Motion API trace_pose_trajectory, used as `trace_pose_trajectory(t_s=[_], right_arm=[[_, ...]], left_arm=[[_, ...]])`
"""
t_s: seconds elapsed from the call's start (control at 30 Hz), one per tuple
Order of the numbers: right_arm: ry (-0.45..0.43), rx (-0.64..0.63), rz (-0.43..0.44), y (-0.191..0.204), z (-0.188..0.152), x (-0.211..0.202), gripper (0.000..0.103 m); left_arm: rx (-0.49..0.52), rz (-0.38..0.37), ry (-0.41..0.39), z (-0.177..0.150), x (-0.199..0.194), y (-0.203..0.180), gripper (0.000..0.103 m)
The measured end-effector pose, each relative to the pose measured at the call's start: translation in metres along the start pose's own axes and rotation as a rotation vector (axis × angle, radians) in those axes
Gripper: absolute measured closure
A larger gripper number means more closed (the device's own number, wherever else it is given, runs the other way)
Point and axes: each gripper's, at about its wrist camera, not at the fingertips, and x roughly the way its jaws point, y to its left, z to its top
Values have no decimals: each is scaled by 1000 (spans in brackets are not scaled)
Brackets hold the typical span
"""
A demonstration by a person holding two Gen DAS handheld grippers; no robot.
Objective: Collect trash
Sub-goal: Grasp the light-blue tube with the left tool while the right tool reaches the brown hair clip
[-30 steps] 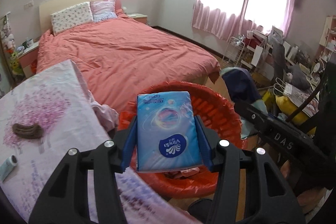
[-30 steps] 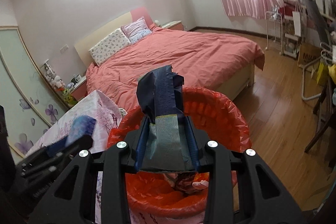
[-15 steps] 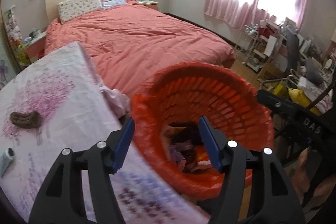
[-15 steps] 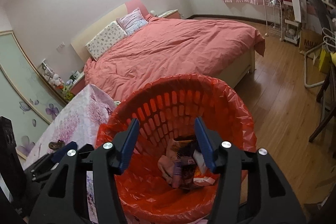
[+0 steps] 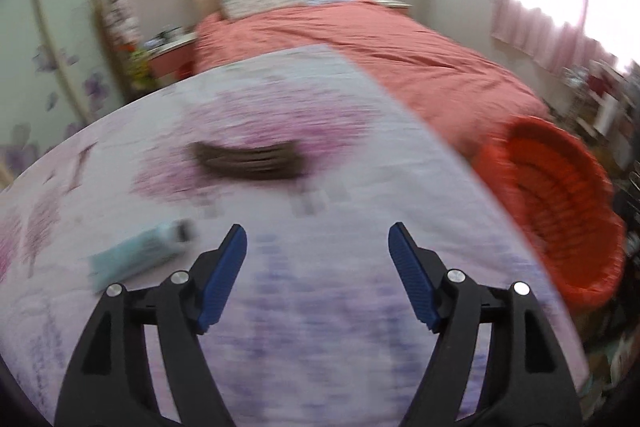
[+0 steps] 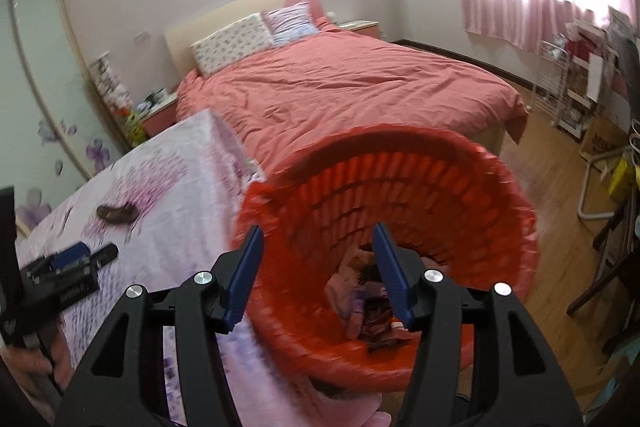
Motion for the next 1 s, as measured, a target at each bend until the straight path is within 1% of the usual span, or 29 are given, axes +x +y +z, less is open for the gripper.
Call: trace_pose_trajectory(t_s=[0.07, 0.17, 0.27, 0.33, 0.43, 0.5, 0.6, 0.67, 0.7, 0.8, 0.9, 0.97, 1.0], right_arm=[[5, -28, 12, 12, -2, -1, 46], [15, -48, 30, 23, -4, -2, 46], [25, -63, 38, 34, -5, 1, 46], [32, -74, 44, 43, -5, 3, 46], [39, -95, 53, 54, -8, 4, 46], [43, -107, 59, 59, -8, 4, 46], [45, -125, 71, 66, -11, 2, 46], [49, -134, 78, 74, -13, 3, 46], [50, -138, 83, 75, -14, 3, 46], [59, -149, 104, 86, -17, 5, 46], [72, -157, 122, 96, -22, 8, 44], [84, -167, 138, 105, -25, 11, 44], [89, -171, 146, 110, -27, 12, 44]], left_arm=[[-52, 62, 2, 3, 3, 29, 31], [-129, 131, 7, 10, 9, 67, 31], [-194, 155, 25, 18, 17, 95, 31], [-202, 164, 57, 22, 27, 103, 31], [-185, 153, 119, 19, 41, 102, 31], [-172, 143, 142, 13, 45, 98, 31], [-136, 128, 140, 2, 38, 96, 34], [-123, 106, 140, -8, 29, 102, 37], [-119, 100, 141, -12, 26, 106, 37], [-100, 108, 139, -31, 11, 122, 37], [-117, 102, 146, -40, 1, 135, 39], [-130, 63, 136, -43, -4, 141, 42], [-131, 54, 130, -43, -5, 141, 42]])
